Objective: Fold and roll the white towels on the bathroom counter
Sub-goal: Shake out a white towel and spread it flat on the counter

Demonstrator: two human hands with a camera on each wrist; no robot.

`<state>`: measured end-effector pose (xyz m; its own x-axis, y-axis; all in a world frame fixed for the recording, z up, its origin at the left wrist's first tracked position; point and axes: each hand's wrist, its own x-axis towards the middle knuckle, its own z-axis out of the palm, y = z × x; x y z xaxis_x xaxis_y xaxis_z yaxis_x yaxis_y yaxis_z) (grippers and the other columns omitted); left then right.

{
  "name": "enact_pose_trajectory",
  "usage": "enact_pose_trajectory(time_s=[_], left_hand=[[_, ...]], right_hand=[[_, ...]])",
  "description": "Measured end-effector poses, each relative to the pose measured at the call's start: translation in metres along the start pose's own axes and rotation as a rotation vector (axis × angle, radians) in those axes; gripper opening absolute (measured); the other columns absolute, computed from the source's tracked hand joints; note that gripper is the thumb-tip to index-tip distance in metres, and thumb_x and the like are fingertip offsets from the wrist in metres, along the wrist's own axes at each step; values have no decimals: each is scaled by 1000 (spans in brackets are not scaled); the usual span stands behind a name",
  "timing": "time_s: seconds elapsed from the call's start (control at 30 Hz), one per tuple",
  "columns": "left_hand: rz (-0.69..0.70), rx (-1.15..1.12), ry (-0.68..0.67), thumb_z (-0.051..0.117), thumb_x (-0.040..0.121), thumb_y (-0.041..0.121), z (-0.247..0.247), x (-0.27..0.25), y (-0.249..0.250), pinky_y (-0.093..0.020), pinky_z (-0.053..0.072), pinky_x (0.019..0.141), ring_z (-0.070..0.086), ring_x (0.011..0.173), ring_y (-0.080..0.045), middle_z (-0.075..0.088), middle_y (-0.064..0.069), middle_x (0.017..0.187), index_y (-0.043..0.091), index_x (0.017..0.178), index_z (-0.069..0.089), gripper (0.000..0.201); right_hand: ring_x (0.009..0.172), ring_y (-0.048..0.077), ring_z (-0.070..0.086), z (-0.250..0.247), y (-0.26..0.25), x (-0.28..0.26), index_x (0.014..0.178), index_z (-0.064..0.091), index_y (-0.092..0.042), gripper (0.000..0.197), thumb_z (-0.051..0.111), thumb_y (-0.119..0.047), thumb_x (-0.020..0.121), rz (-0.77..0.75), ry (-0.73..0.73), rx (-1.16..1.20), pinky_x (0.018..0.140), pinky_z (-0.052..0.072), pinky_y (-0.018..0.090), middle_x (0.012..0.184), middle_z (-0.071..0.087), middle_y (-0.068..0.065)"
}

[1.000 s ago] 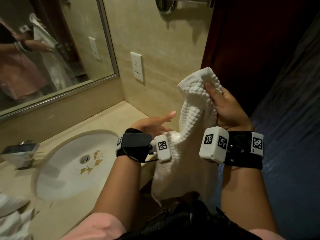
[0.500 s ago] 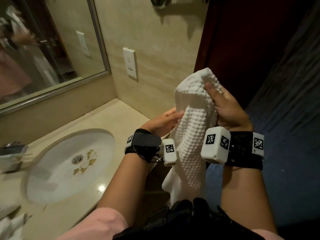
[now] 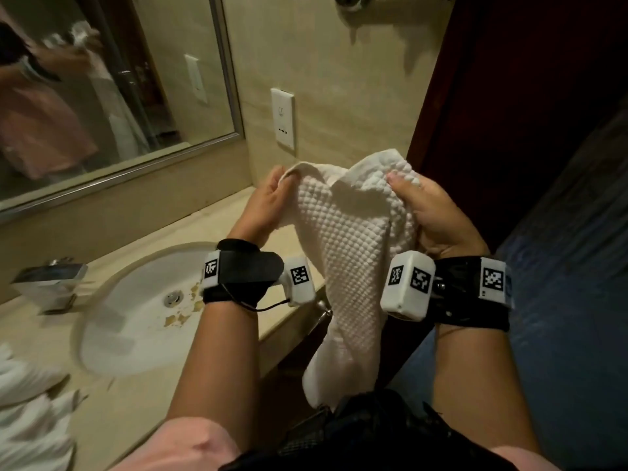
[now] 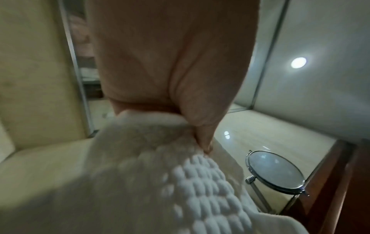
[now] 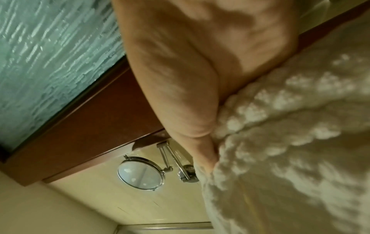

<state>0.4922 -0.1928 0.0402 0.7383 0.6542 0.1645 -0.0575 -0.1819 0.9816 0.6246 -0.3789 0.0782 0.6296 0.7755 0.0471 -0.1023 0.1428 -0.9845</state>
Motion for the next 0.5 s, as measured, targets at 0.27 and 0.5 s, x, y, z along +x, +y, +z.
enact_pose_trajectory(time_s=[0.27, 0.5], left_hand=[[148, -210, 163, 40, 102, 23, -19, -13, 49, -23, 52, 53, 60, 60, -8, 59, 0, 75, 15, 90, 47, 16], [228, -263, 213, 41, 102, 21, -42, -22, 64, -22, 51, 56, 54, 61, -8, 56, 1, 72, 16, 86, 46, 17]], right_hand=[[96, 31, 63, 6, 23, 25, 123, 54, 2, 33, 53, -16, 96, 55, -152, -37, 91, 49, 45, 112, 64, 23], [81, 12, 65, -18, 32, 29, 92, 59, -13, 28, 73, -2, 69, -98, -126, -111, 75, 55, 24, 86, 70, -1]])
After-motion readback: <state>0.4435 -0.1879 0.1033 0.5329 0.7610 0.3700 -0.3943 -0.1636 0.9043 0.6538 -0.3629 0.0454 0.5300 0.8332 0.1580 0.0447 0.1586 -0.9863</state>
